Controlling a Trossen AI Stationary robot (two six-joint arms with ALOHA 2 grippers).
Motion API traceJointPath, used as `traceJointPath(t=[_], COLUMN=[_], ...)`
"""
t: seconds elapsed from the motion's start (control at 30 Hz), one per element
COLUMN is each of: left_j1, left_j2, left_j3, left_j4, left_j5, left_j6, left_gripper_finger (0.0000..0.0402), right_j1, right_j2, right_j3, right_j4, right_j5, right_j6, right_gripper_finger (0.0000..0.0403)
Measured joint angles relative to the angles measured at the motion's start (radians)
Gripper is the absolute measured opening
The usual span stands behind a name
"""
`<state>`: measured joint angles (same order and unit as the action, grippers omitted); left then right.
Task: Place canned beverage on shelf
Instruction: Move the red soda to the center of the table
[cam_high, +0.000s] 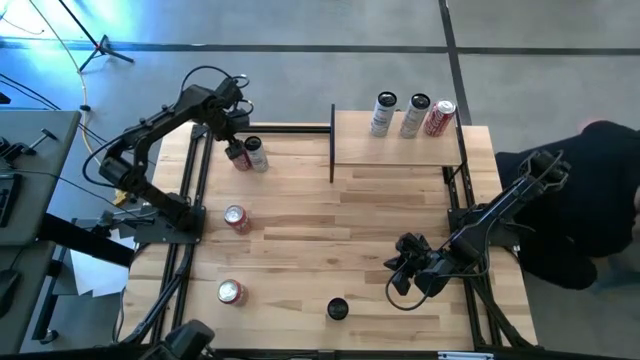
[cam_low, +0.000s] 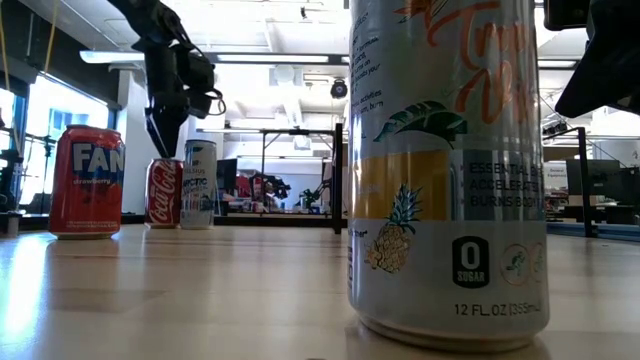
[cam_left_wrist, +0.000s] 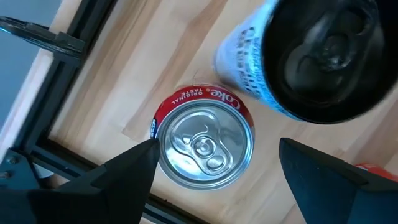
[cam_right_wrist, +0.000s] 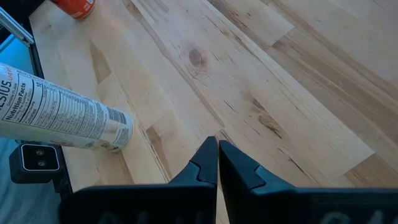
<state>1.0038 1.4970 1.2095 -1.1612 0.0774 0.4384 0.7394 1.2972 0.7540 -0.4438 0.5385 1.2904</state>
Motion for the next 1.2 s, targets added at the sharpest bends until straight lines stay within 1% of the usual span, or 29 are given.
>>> traceJointPath(t=[0.13,0.33,0.57,1.03,1.2], left_j1=[-0.016,-0.033,-0.037,-0.008,-0.008], left_j2=[-0.022,-0.051,-0.054,0.050,0.069], left_j3=[-0.004,-0.005,-0.004,-0.002,-0.002], left_j4=[-0.009,-0.006,0.018,0.016,0.014], left_j5=[0.000,-0.035,-0.061,-0.043,-0.038], left_j6=[-0.018,-0.043,-0.028,-0.027,-0.080], left_gripper_finger=[0.0320,0.0320,0.0320,0.0320,0.0315], right_j1=[0.000,0.000,0.000,0.000,0.000], right_j2=[0.000,0.000,0.000,0.000,0.000], right_j3=[0.000,0.000,0.000,0.000,0.000], right_j4=[0.000,0.000,0.000,0.000,0.000], right_j5=[0.000,0.000,0.000,0.000,0.000], right_j6=[0.000,0.000,0.000,0.000,0.000], right_gripper_finger=[0.0000,0.0000,0.0000,0.0000,0.0000])
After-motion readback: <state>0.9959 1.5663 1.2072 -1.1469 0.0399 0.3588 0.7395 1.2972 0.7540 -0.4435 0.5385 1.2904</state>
